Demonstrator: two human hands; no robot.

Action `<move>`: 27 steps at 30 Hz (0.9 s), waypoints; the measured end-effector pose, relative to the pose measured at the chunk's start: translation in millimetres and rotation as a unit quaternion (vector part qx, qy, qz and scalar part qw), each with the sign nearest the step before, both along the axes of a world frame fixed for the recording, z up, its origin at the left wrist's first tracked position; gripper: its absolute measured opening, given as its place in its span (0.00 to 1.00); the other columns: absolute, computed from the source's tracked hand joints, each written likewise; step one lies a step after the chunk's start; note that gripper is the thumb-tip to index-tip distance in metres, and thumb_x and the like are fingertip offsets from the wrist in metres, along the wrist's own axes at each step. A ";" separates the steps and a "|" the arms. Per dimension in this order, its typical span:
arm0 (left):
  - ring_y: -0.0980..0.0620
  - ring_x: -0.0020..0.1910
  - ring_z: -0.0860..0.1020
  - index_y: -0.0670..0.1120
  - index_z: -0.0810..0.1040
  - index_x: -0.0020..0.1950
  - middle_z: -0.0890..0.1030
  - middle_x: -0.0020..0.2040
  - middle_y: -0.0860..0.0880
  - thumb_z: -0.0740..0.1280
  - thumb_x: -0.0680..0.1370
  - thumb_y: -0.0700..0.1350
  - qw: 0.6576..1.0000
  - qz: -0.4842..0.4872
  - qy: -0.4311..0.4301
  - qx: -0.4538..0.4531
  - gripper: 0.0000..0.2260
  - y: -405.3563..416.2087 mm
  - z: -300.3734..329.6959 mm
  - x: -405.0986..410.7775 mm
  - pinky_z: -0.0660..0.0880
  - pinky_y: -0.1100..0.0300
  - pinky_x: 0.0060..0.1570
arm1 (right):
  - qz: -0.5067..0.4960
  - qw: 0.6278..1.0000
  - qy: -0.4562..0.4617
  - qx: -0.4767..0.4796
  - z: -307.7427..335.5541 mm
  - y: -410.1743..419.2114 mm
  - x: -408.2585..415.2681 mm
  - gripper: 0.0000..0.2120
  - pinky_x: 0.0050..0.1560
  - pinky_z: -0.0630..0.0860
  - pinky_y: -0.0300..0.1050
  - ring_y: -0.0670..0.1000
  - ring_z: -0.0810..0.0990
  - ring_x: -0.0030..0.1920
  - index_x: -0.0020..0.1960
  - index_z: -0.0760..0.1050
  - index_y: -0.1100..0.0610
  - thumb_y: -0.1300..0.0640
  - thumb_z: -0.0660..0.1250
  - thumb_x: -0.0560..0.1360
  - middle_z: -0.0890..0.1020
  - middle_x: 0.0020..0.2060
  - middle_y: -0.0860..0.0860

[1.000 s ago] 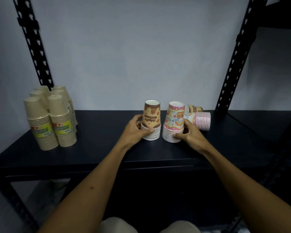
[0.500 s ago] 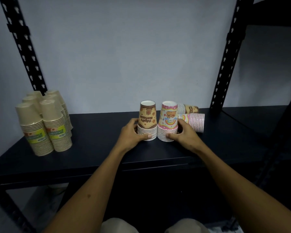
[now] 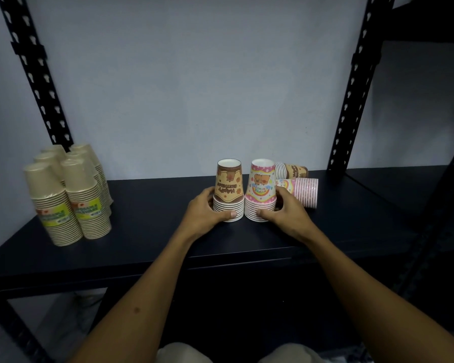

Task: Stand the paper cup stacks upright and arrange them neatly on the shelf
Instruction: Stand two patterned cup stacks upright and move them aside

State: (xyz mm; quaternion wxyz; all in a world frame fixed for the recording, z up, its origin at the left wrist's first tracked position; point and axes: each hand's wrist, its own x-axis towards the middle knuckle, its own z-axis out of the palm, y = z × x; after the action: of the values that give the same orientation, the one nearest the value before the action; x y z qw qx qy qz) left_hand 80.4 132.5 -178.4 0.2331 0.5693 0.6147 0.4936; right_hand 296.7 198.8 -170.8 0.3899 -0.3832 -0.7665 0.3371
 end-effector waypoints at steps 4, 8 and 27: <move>0.52 0.65 0.74 0.47 0.64 0.73 0.75 0.68 0.49 0.79 0.66 0.46 1.000 -0.007 -0.013 -0.005 0.39 0.7 0.0 -1.6 0.71 0.55 0.65 | -0.002 1.000 0.008 -0.014 -0.8 0.2 0.5 0.35 0.59 0.75 0.43 0.46 0.76 0.59 0.71 0.65 0.54 0.55 0.77 0.69 0.77 0.63 0.49; 0.54 0.62 0.76 0.45 0.68 0.70 0.76 0.67 0.48 0.79 0.67 0.43 1.000 -0.009 -0.023 -0.002 0.35 0.1 -0.3 -1.3 0.72 0.59 0.63 | 0.000 1.000 0.015 -0.015 -1.7 0.6 0.7 0.34 0.58 0.75 0.41 0.46 0.76 0.58 0.70 0.66 0.53 0.54 0.77 0.69 0.77 0.63 0.49; 0.51 0.61 0.78 0.42 0.72 0.67 0.79 0.63 0.47 0.80 0.65 0.42 1.000 0.000 -0.026 -0.014 0.32 1.0 0.5 0.3 0.73 0.54 0.64 | -0.001 1.000 0.010 -0.018 -0.8 -5.1 6.8 0.31 0.59 0.74 0.41 0.46 0.77 0.57 0.68 0.68 0.54 0.54 0.76 0.69 0.78 0.62 0.50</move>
State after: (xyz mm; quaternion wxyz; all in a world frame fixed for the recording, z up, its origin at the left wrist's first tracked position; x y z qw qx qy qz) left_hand 80.7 133.5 -177.9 0.2571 0.5529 0.6149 0.5001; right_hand 303.4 193.6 -171.6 0.3903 -0.3874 -0.7563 0.3544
